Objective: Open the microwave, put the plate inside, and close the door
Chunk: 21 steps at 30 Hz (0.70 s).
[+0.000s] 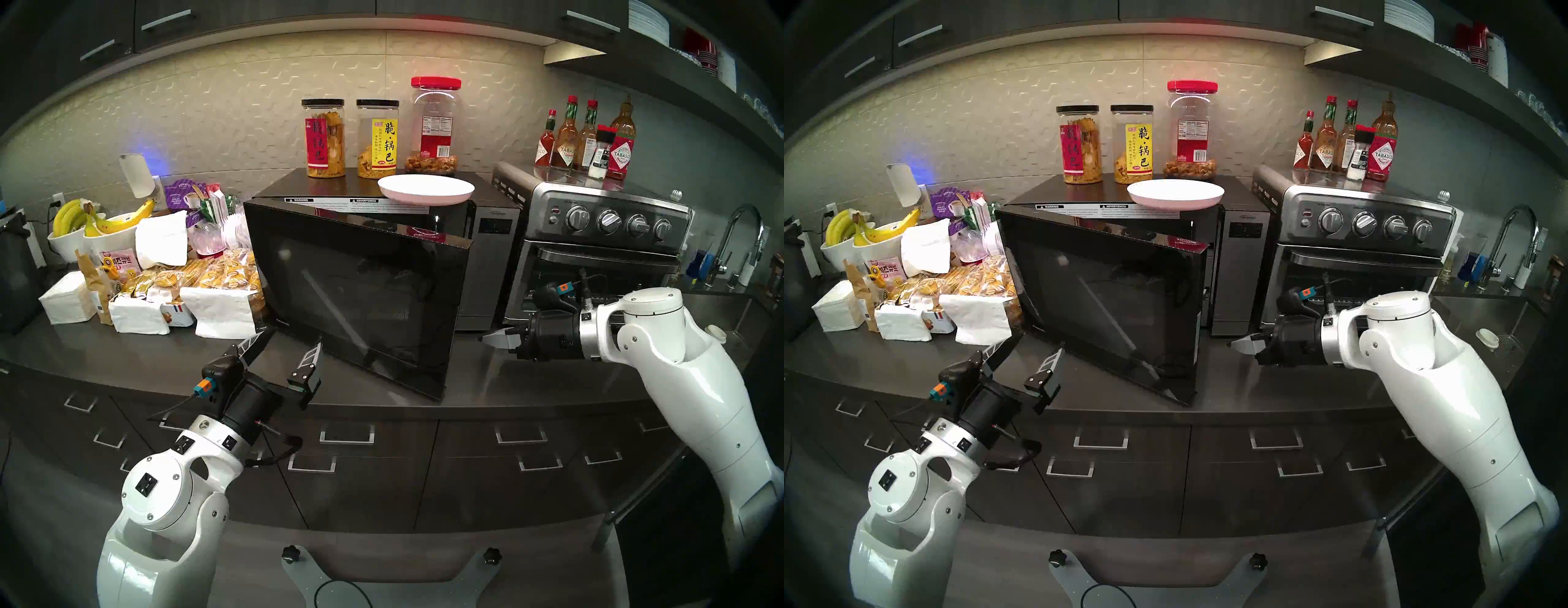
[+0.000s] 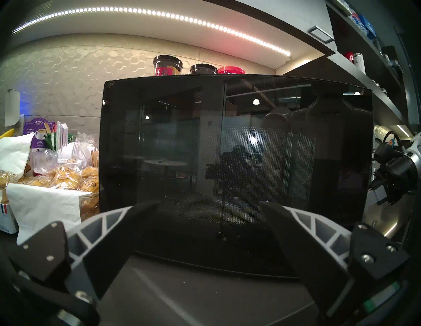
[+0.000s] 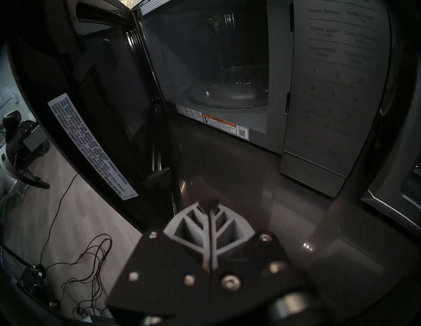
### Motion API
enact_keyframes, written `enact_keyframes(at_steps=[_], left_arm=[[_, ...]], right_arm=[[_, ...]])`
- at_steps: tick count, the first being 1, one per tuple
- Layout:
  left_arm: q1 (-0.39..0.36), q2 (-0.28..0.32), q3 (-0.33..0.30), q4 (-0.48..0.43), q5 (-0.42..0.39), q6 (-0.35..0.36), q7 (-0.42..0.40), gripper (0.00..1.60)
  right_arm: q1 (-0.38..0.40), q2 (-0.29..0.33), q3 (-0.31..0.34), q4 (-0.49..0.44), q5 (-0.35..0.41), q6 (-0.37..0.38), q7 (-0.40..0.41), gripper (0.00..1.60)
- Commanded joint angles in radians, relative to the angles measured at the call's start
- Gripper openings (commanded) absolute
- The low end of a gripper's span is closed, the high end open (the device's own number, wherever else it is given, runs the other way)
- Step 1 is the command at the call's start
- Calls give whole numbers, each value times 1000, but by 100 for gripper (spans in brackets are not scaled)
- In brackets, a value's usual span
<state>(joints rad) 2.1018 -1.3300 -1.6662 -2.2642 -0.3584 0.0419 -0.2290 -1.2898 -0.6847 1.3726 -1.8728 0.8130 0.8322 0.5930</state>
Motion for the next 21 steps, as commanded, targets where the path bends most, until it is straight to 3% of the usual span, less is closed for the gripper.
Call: enact_keyframes(at_steps=[1,21], left_arm=[[0,1,2,-20,1,-1,-2,160],[0,1,2,-20,1,-1,-2,160]], right_arm=[[43,-12,6,-25,7,5,5,0],[55,-60,-19,-87,-3,49,-25,0]])
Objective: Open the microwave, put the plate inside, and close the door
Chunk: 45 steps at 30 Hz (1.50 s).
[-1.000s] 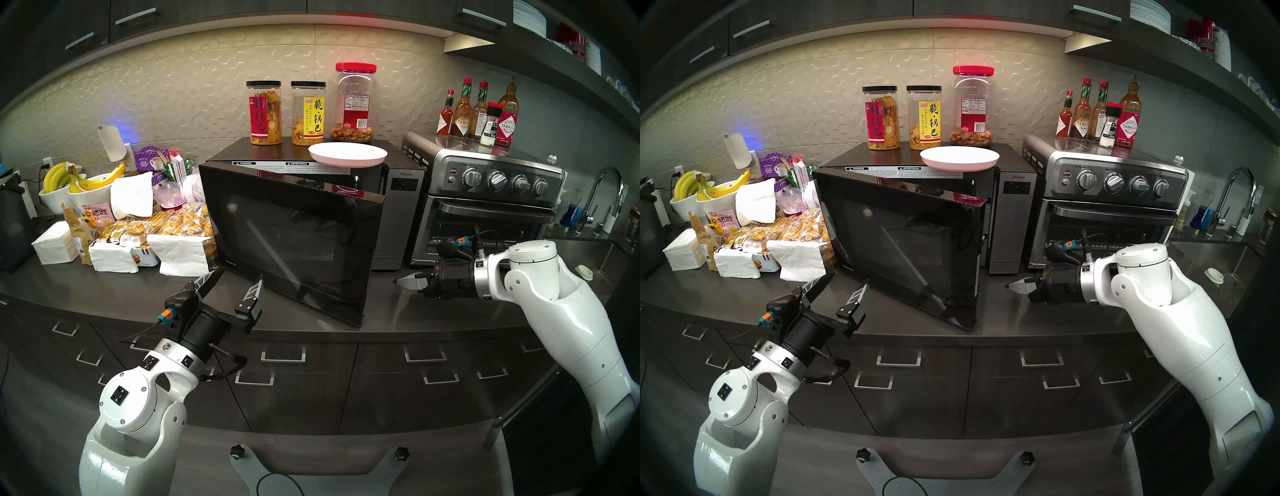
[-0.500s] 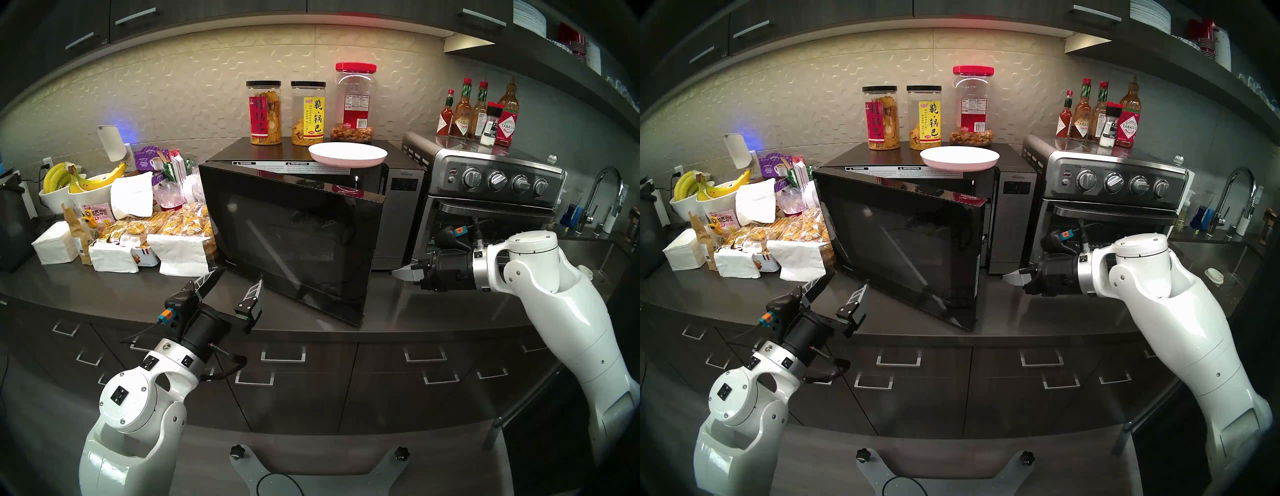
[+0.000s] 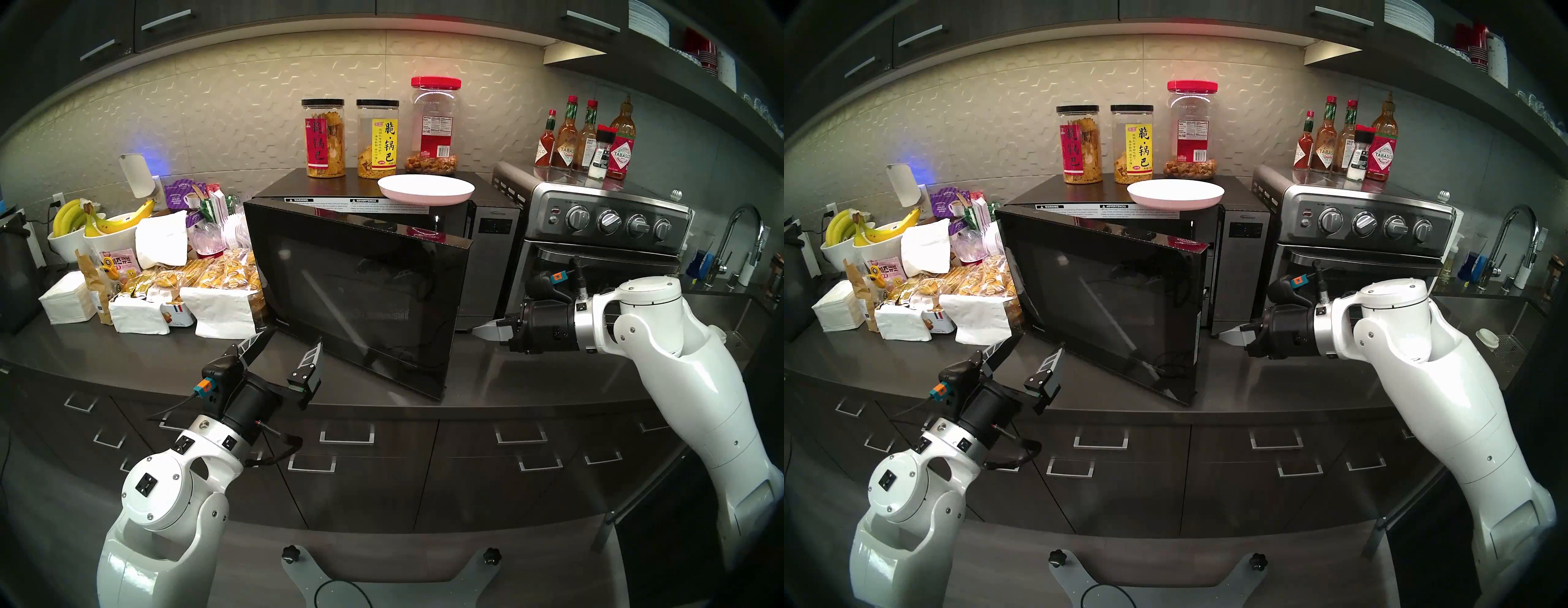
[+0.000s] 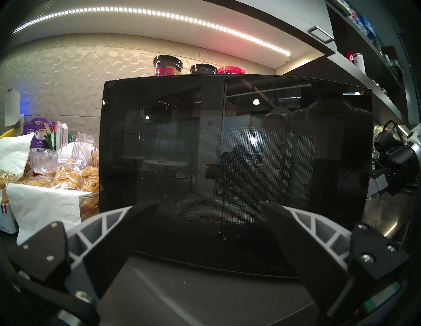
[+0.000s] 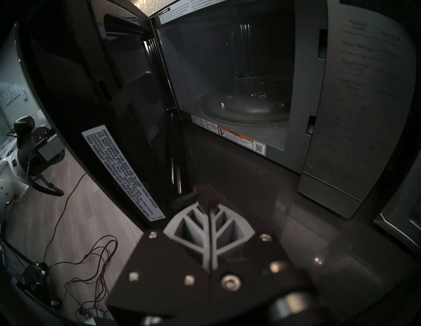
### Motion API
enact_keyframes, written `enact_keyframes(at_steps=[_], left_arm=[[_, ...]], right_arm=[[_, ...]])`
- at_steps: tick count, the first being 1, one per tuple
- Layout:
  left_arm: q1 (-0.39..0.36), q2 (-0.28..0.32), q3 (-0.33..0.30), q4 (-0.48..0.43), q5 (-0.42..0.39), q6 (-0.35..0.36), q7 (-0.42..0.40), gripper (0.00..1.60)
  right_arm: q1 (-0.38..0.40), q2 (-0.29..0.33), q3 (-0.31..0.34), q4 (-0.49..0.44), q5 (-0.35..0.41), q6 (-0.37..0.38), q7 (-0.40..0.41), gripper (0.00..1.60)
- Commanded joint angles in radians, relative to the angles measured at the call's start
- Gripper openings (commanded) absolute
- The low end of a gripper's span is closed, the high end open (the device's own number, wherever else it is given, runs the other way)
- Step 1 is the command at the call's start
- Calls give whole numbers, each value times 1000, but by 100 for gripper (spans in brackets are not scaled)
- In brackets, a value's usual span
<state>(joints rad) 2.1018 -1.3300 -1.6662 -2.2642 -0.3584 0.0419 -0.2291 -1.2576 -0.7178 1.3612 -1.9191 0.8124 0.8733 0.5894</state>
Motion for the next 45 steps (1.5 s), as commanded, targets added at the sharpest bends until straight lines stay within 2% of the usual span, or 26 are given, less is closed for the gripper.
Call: enact_keyframes(at_steps=[1,11,17,27,36,45], left_arm=[[0,1,2,-20,1,-1,-2,160],[0,1,2,-20,1,-1,-2,160],[0,1,2,-20,1,-1,-2,160],[0,1,2,-20,1,-1,-2,160],[0,1,2,-20,1,-1,-2,160],[0,1,2,-20,1,-1,-2,160]], right_arm=[[22,-30,-10,-44,-3,10,-25,0],[15,-61,-22,-78,0,30,-66,0],[18,-60,-33,-83,2,34,-61,0],[23,-9,-27,-74,16,28,19,0],[-9,56,-22,-92,-1,-23,97,0],[-42,84,-5,-113,-4,-48,123,0]])
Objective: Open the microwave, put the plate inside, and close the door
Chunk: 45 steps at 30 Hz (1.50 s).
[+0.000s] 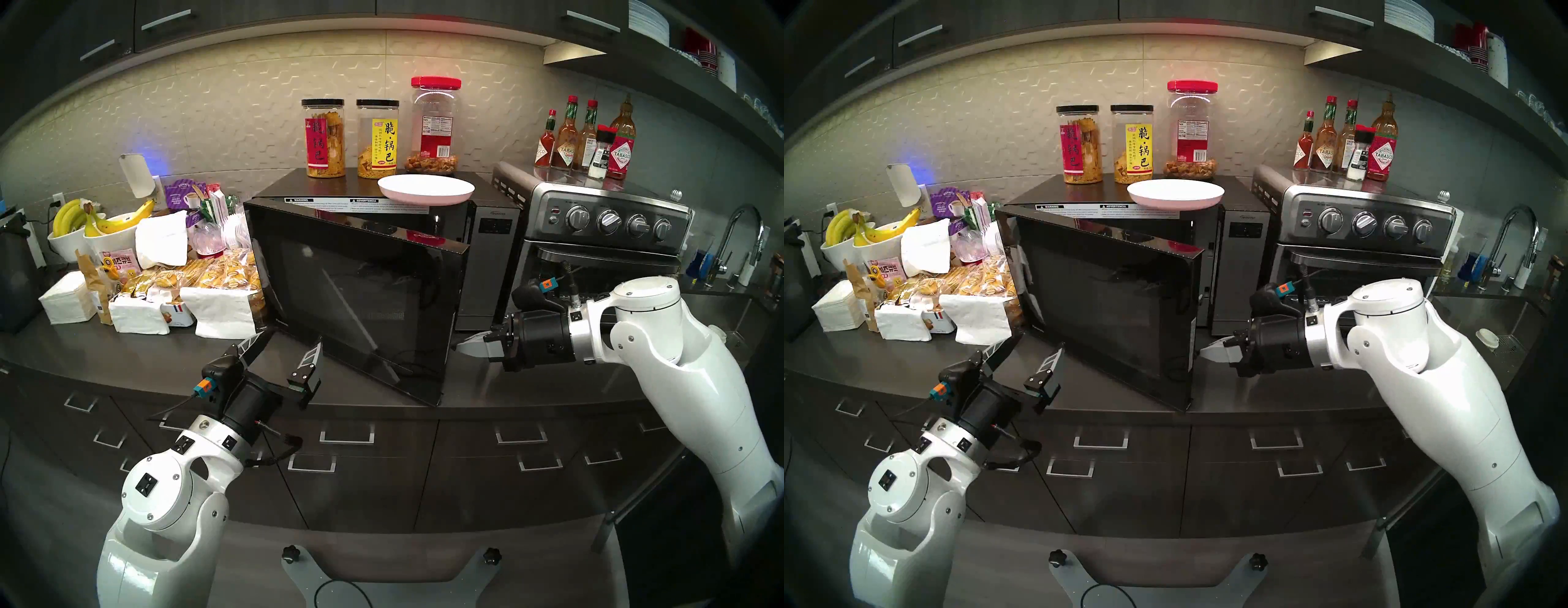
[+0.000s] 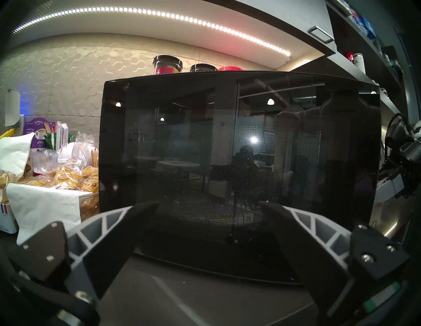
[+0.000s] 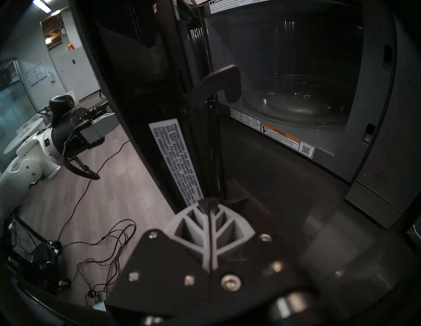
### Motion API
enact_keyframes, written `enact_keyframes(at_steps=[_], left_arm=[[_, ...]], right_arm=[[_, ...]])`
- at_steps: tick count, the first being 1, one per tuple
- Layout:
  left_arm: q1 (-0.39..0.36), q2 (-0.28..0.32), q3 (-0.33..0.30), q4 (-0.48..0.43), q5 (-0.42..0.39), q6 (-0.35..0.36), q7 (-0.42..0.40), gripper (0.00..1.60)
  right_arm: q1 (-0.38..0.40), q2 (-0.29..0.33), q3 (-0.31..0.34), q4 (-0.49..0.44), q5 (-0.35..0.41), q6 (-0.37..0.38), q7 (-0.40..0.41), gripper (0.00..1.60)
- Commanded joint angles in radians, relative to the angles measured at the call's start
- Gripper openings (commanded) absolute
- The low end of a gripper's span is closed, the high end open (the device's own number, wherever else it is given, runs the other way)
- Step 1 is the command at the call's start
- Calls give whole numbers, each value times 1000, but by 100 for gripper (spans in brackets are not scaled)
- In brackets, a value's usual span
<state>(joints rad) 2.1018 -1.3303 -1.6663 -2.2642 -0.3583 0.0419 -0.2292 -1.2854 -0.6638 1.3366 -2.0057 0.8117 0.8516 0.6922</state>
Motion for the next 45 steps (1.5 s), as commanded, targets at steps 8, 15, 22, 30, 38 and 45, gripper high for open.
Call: enact_keyframes(at_steps=[8,15,22,30,38,45], left_arm=[[0,1,2,-20,1,-1,-2,160],[0,1,2,-20,1,-1,-2,160],[0,1,2,-20,1,-1,-2,160],[0,1,2,-20,1,-1,-2,160],[0,1,2,-20,1,-1,-2,160],[0,1,2,-20,1,-1,-2,160]], right_arm=[[-39,-3,41,-35,-18,-24,-53,0],[-23,-30,38,-31,-22,-12,-97,0],[-14,-62,33,-32,-21,-5,-133,0],[15,-67,4,-30,-14,2,-106,0],[26,-61,-28,-29,-37,-22,-86,0],[44,-57,-51,-21,-33,-23,-46,0]])
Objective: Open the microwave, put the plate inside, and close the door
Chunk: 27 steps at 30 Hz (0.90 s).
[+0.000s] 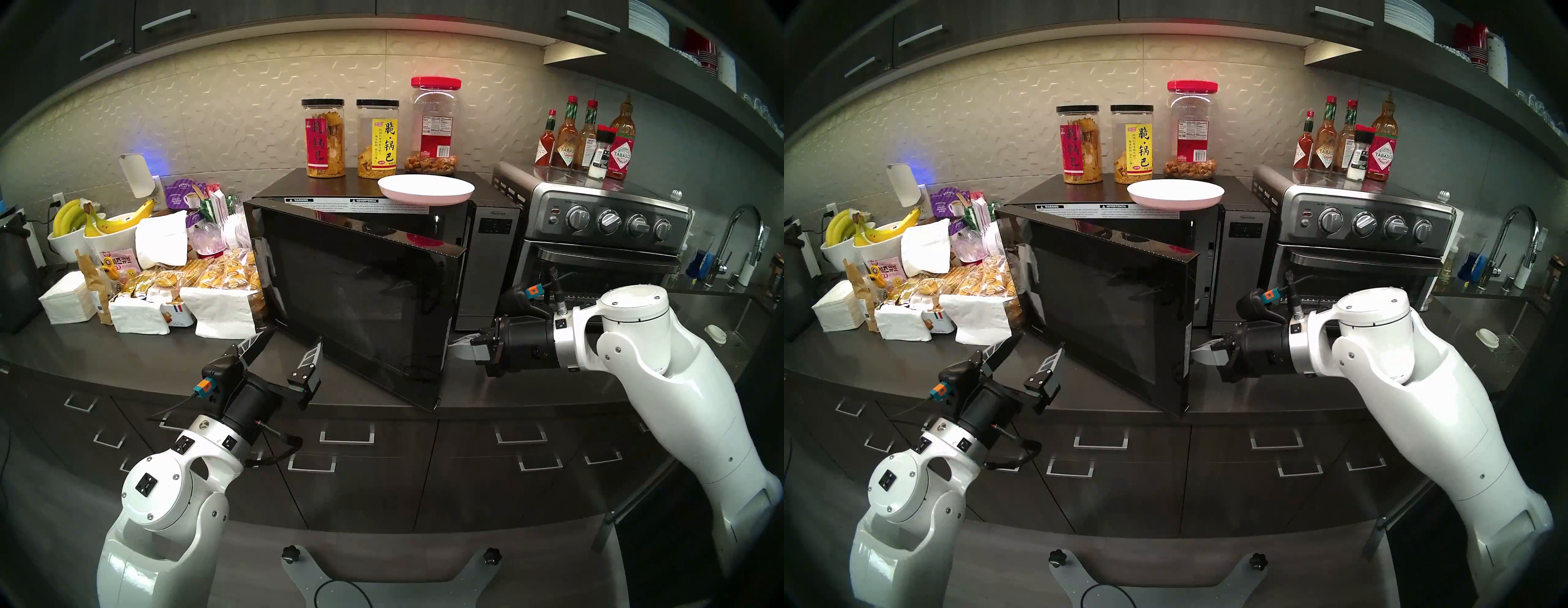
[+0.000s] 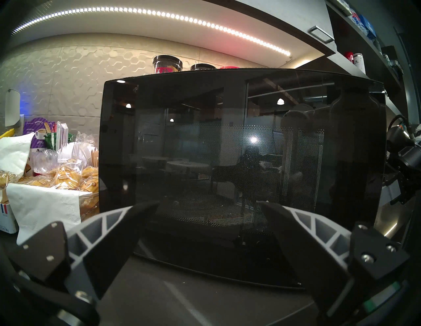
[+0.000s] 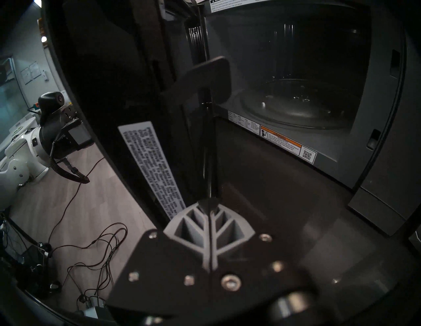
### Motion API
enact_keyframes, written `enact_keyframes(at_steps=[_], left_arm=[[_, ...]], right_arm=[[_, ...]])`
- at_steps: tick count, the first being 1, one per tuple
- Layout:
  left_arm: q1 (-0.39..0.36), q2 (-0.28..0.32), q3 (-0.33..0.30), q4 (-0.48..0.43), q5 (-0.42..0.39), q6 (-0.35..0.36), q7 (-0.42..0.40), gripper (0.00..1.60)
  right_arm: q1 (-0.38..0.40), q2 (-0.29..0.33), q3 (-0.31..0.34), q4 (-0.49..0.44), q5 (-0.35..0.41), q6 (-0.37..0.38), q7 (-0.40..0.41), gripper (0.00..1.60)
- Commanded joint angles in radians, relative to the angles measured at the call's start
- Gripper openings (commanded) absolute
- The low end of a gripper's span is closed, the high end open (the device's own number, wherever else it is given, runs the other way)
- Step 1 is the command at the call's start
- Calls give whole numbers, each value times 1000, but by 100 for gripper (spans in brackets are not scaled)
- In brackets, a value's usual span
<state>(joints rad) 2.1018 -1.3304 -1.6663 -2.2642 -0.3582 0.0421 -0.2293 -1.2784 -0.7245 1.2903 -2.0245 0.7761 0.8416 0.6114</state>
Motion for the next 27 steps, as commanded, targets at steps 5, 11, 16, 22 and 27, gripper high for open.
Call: enact_keyframes(at_steps=[5,11,16,22,27], left_arm=[[0,1,2,-20,1,-1,-2,160],[0,1,2,-20,1,-1,-2,160],[0,1,2,-20,1,-1,-2,160],[0,1,2,-20,1,-1,-2,160],[0,1,2,-20,1,-1,-2,160]], right_arm=[[36,15,-10,-5,3,-22,65,0],[24,34,5,-26,14,-18,88,0],[5,48,18,-60,26,-7,98,0],[-24,56,34,-104,36,3,93,0],[-38,54,43,-128,41,14,86,0]])
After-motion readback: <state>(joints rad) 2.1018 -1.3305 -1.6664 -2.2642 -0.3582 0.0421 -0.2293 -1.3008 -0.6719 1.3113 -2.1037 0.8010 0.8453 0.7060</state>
